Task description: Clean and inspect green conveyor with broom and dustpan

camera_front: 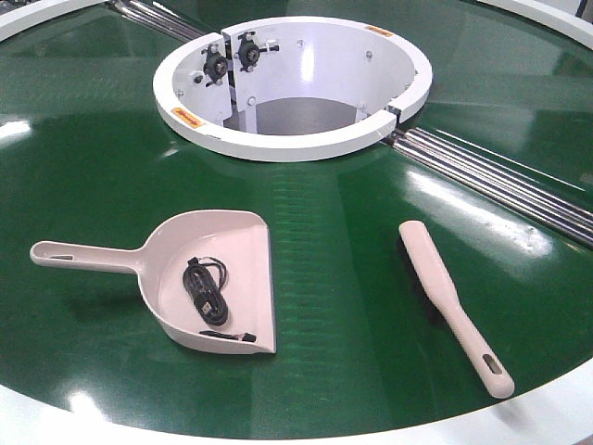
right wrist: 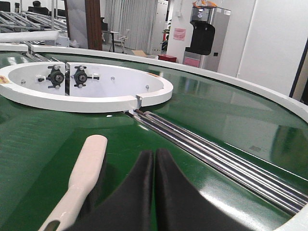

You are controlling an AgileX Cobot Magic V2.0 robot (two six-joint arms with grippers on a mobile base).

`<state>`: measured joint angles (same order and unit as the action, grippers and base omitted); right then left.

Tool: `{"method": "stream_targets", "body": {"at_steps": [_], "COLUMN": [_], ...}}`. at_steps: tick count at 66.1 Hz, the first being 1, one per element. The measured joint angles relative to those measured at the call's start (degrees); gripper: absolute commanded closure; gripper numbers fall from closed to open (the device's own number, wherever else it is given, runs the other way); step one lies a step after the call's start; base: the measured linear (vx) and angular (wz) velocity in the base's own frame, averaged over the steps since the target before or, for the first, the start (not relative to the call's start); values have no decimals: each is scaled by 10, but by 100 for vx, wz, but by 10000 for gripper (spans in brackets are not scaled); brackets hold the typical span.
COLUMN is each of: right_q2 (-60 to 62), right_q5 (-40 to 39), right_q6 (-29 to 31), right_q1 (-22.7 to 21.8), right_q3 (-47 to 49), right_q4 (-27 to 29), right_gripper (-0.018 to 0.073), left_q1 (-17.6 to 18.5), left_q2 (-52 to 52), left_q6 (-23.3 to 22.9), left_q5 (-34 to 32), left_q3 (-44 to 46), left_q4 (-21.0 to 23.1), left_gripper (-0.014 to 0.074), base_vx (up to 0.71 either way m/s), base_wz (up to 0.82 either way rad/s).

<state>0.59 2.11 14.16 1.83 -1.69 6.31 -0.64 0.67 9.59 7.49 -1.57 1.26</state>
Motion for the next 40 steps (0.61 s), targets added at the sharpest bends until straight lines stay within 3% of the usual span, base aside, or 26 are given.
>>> {"method": "stream_targets", "body": {"at_steps": [40], "right_q2": [0], "right_q5": [1], "right_q6": [0], "right_q1": [0], "right_q3": [0], "right_q4": [0], "right_gripper": [563], "left_q1": [0], "left_q2": [0], "left_q6": [0], "left_q5": [0], "left_q3": [0], "left_q4": [0], "left_gripper": [603], "base_vx": [0], "base_wz": [0]}}
